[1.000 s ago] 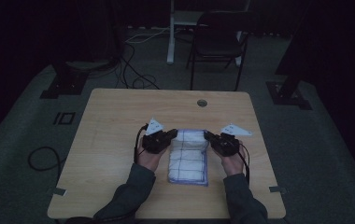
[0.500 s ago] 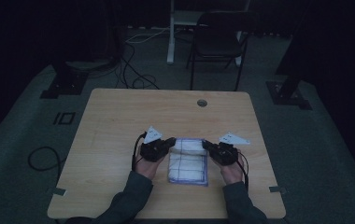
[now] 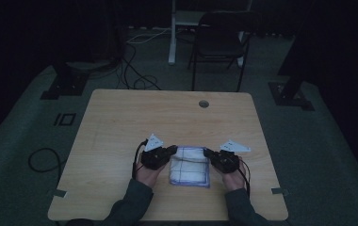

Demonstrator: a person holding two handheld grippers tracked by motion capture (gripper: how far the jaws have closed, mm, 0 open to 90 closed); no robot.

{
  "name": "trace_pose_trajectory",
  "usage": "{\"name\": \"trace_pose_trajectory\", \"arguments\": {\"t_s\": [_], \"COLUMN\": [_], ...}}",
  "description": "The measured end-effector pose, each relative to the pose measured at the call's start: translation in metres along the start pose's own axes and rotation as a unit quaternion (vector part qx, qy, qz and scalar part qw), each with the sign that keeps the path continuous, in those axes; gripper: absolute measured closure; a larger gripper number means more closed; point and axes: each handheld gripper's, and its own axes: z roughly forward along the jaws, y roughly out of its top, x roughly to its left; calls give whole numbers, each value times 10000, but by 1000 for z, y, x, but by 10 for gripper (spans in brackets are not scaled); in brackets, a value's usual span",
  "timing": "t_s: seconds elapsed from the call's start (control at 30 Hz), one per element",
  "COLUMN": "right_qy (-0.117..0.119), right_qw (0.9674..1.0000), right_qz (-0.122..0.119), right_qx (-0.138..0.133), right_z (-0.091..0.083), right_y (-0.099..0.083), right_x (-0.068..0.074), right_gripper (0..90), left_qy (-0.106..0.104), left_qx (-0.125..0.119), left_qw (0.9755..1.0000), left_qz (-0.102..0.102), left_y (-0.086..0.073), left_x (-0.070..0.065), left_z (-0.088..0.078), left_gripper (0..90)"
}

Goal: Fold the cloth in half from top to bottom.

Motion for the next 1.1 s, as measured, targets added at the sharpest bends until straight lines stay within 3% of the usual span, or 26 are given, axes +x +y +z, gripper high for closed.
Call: {"name": "trace_pose_trajectory", "arguments": {"t_s": [0.1, 0.63, 0.87, 1.1], "right_qy": [21, 94, 109, 87], "right_qw": [10000, 9999, 9998, 9998], "right_qz": [21, 43, 33, -18], "right_qx": [12, 133, 148, 176], "right_z": [-1, -5, -7, -10], "right_y": [-3, -17, -21, -25], "right_x": [2, 10, 14, 19], "right_gripper": [870, 869, 869, 863], "left_qy": [-58, -167, -149, -77], "left_qx": [9, 165, 50, 102], "left_qw": [9999, 9996, 9996, 9996], "left_qz": [-96, -176, -252, -268], "left_y": [-3, -19, -11, -6], "left_x": [-1, -6, -2, 4], "left_z": [-2, -15, -22, -16], "left_gripper": [856, 824, 781, 772]}}
